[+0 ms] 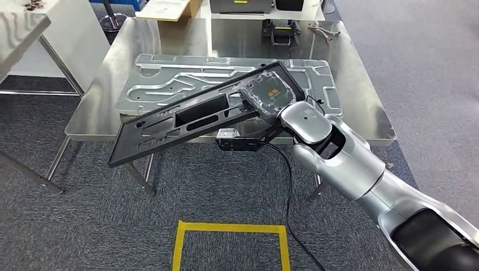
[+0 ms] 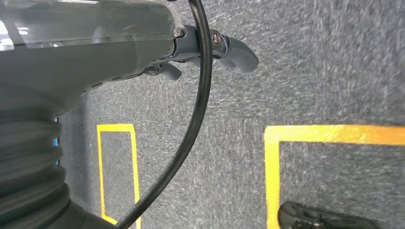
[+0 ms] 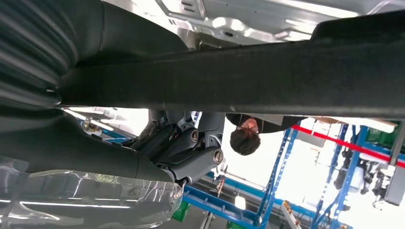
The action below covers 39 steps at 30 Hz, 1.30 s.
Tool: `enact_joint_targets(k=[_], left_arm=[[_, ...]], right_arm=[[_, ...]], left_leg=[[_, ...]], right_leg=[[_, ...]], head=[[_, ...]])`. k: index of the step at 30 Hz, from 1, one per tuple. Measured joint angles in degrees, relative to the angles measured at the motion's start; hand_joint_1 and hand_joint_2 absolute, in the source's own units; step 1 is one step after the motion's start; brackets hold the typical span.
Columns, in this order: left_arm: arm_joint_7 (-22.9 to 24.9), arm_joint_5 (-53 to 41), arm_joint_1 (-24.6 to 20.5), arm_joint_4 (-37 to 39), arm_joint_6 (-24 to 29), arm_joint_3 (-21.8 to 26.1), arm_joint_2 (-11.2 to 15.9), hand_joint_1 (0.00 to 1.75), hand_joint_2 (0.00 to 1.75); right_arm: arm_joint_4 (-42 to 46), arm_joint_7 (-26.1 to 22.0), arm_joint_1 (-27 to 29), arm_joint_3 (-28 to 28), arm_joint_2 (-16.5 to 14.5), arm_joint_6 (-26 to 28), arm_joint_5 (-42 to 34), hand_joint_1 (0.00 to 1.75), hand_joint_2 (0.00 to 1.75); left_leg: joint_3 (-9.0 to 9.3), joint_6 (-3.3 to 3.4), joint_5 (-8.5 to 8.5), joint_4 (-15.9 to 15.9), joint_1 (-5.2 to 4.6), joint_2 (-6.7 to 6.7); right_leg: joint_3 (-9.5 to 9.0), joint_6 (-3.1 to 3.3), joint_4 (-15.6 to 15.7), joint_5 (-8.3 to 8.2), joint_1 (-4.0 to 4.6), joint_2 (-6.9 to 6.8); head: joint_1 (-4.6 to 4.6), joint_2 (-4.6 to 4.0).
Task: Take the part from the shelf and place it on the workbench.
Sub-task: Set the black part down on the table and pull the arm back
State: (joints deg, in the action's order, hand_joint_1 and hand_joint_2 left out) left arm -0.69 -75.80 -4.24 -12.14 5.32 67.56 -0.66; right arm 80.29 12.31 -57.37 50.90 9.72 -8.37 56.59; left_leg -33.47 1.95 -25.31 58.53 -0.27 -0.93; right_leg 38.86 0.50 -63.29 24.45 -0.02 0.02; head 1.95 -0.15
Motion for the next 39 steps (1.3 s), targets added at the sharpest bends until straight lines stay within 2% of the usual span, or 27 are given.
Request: enact_joint_targets(k=[1, 2, 4, 6, 7, 8, 10, 11, 12, 13, 14, 15, 16, 17, 21, 22, 23, 25, 26, 27, 35, 38, 39], left_arm=[[0.01, 0.00, -0.03, 0.01, 0.01, 0.00, -0.08, 0.00, 1.75], [0.01, 0.00, -0.05, 0.01, 0.03, 0.00, -0.15, 0.00, 1.75], [0.04, 0.00, -0.12, 0.00, 0.10, 0.01, -0.06, 0.00, 1.75], [0.06, -0.01, -0.11, -0.01, 0.10, 0.02, -0.04, 0.00, 1.75], [0.07, -0.01, -0.10, -0.02, 0.11, 0.03, -0.04, 0.00, 1.75], [0.08, -0.01, -0.07, -0.02, 0.11, 0.04, -0.04, 0.00, 1.75], [0.08, 0.01, -0.03, -0.02, 0.13, 0.18, 0.05, 0.00, 1.75], [0.08, 0.01, 0.02, -0.02, 0.13, 0.27, 0.11, 0.00, 1.75], [0.08, 0.02, 0.08, -0.02, 0.12, 0.38, 0.13, 0.00, 1.75], [0.08, 0.02, 0.12, -0.02, 0.12, 0.46, 0.13, 0.00, 1.75], [0.08, 0.02, 0.14, -0.02, 0.12, 0.52, 0.15, 0.00, 1.75], [0.08, 0.02, 0.12, -0.01, 0.12, 0.58, 0.16, 0.00, 1.75], [0.08, 0.03, 0.07, -0.01, 0.12, 0.64, 0.17, 0.00, 1.75], [0.08, 0.03, 0.02, -0.01, 0.12, 0.69, 0.20, 0.00, 1.75], [0.11, 0.02, 0.03, -0.02, 0.12, 0.78, 0.22, 0.00, 1.75], [0.13, 0.02, 0.05, -0.02, 0.12, 0.79, 0.22, 0.00, 1.75], [0.15, 0.02, 0.04, -0.02, 0.12, 0.80, 0.22, 0.00, 1.75], [0.14, 0.02, -0.01, -0.02, 0.13, 0.83, 0.22, 0.00, 1.75], [0.11, 0.02, -0.02, -0.02, 0.13, 0.83, 0.22, 0.00, 1.75], [0.08, 0.02, -0.02, -0.02, 0.16, 0.83, 0.22, 0.00, 1.75], [-0.01, 0.03, 0.03, -0.02, 0.31, 0.85, 0.20, 0.00, 1.75], [0.08, 0.03, 0.04, -0.02, 0.33, 0.85, 0.26, 0.00, 1.75], [0.11, 0.02, 0.01, -0.02, 0.34, 0.85, 0.27, 0.00, 1.75]], right_arm=[[0.00, 0.00, -0.08, -0.10, -0.01, 0.05, 0.00, 1.75, 1.75], [0.01, 0.00, -0.14, -0.20, -0.01, 0.13, 0.01, 1.75, 1.75], [0.02, -0.01, -0.20, -0.31, 0.02, 0.24, 0.02, 1.75, 1.75], [0.07, -0.05, -0.06, -0.44, 0.08, 0.28, 0.09, 1.75, 1.75], [0.09, -0.07, -0.02, -0.50, 0.11, 0.30, 0.14, 1.75, 1.75], [0.10, -0.09, 0.05, -0.56, 0.13, 0.36, 0.19, 1.75, 1.75], [0.11, -0.09, 0.36, -0.70, 0.21, 0.62, 0.25, 1.75, 1.75], [0.11, -0.10, 0.67, -0.77, 0.29, 0.77, 0.29, 1.75, 1.75], [0.12, -0.11, 0.99, -0.84, 0.42, 0.89, 0.34, 1.75, 1.75], [0.12, -0.13, 1.23, -0.89, 0.56, 0.95, 0.39, 1.75, 1.75], [0.12, -0.14, 1.38, -0.94, 0.70, 0.98, 0.43, 1.75, 1.75], [0.13, -0.14, 1.44, -1.05, 0.84, 1.02, 0.45, 1.75, 1.75], [0.14, -0.14, 1.42, -1.19, 0.94, 1.09, 0.46, 1.75, 1.75], [0.16, -0.14, 1.40, -1.36, 1.02, 1.19, 0.48, 1.75, 1.75], [0.41, -0.14, 1.61, -1.77, 1.31, 1.43, 0.52, 1.75, 1.75], [0.51, -0.14, 1.69, -1.89, 1.43, 1.48, 0.55, 1.75, 1.75], [0.60, -0.14, 1.75, -2.03, 1.53, 1.56, 0.58, 1.75, 1.75], [0.66, -0.11, 1.82, -2.35, 1.63, 1.75, 0.66, 1.75, 1.75], [0.67, -0.09, 1.89, -2.48, 1.66, 1.86, 0.72, 1.75, 1.75], [0.68, -0.08, 1.99, -2.57, 1.70, 1.96, 0.77, 1.75, 1.75], [0.87, -0.07, 2.55, -2.87, 2.26, 2.30, 0.88, 1.75, 1.75], [1.25, -0.07, 2.85, -3.29, 2.70, 2.37, 0.94, 1.75, 1.75], [1.41, -0.07, 2.90, -3.45, 2.87, 2.38, 0.97, 1.75, 1.75]], left_leg=[[0.08, -0.15, -0.22, 0.04, 0.02, -0.09], [0.04, -0.40, -0.39, 0.05, 0.12, -0.10], [0.06, -1.00, -0.62, -0.13, 0.25, -0.07], [0.08, -1.56, -1.44, 0.62, 0.14, 0.14], [-0.61, -1.87, -2.43, 2.35, 0.16, 0.25], [-2.06, -2.19, -3.79, 5.30, 0.41, 0.36], [-6.13, -2.92, -6.26, 12.45, 0.96, 0.45], [-7.65, -3.28, -6.43, 14.67, 1.24, 0.48], [-8.23, -3.63, -5.52, 14.89, 1.52, 0.52], [-7.75, -3.96, -3.65, 13.01, 1.80, 0.56], [-6.44, -4.28, -1.24, 9.59, 2.08, 0.62], [-4.90, -4.55, 0.44, 6.06, 2.25, 0.68], [-3.59, -4.52, 1.45, 3.14, 2.23, 0.67], [-2.81, -4.28, 1.70, 1.47, 2.15, 0.65], [-2.41, -2.50, 1.25, 0.87, 1.71, 0.51], [-2.27, -2.29, 1.28, 0.74, 1.68, 0.47], [-2.12, -2.19, 1.32, 0.62, 1.65, 0.43], [-2.03, -2.13, 1.20, 0.63, 1.47, 0.32], [-2.01, -2.04, 1.15, 0.64, 1.39, 0.29], [-2.01, -1.96, 1.10, 0.64, 1.33, 0.28], [-2.01, -1.74, 0.99, 0.66, 1.19, 0.26], [-1.52, -0.67, 1.05, -0.06, 1.05, 0.46], [-1.15, -0.22, 1.20, -0.60, 1.12, 0.57]], right_leg=[[-1.10, 0.58, 2.86, -1.16, 0.31, -0.02], [-1.63, 0.99, 4.39, -1.46, 0.63, -0.03], [-1.95, 1.17, 5.29, -1.26, 0.78, -0.01], [-2.91, 1.19, 6.27, -1.25, 0.33, -0.11], [-3.47, 1.21, 6.74, -1.23, 0.02, -0.19], [-3.91, 1.24, 6.99, -1.15, -0.12, -0.27], [-4.34, 1.31, 7.00, -0.76, -0.29, -0.29], [-4.54, 1.20, 6.92, -0.51, -0.40, -0.27], [-4.74, 1.01, 6.78, -0.21, -0.55, -0.25], [-4.94, 0.73, 6.53, 0.14, -0.75, -0.23], [-5.13, 0.37, 6.15, 0.57, -0.99, -0.20], [-5.24, -0.04, 5.75, 1.03, -1.16, -0.16], [-5.21, -0.50, 5.25, 1.47, -1.23, -0.12], [-5.14, -0.92, 4.92, 1.78, -1.21, -0.08], [-5.19, -2.17, 4.74, 2.25, -1.23, -0.05], [-5.24, -1.94, 4.67, 2.05, -1.27, -0.07], [-5.36, -1.30, 4.63, 2.04, -1.27, -0.07], [-5.65, 0.51, 4.97, 1.90, -1.22, -0.08], [-5.80, 1.00, 5.15, 2.14, -1.22, -0.08], [-5.87, 1.15, 5.32, 2.17, -1.22, -0.08], [-5.97, 0.83, 5.59, 2.00, -1.28, -0.09], [-6.48, -2.62, 6.58, 1.83, -1.63, -0.16], [-6.27, -3.62, 6.04, 2.34, -1.74, -0.16]], head=[[-0.03, 0.00], [-0.05, 0.00], [-0.09, 0.00], [-0.08, 0.00], [-0.07, 0.00], [-0.07, 0.00], [-0.06, 0.00], [-0.07, 0.00], [-0.07, 0.00], [-0.07, 0.00], [-0.07, 0.00], [-0.07, 0.00], [-0.08, 0.00], [-0.08, 0.00], [-0.09, 0.00], [-0.09, 0.00], [-0.09, 0.00], [-0.08, 0.00], [-0.08, 0.00], [-0.08, 0.00], [-0.09, 0.00], [-0.09, 0.00], [-0.09, 0.00]])
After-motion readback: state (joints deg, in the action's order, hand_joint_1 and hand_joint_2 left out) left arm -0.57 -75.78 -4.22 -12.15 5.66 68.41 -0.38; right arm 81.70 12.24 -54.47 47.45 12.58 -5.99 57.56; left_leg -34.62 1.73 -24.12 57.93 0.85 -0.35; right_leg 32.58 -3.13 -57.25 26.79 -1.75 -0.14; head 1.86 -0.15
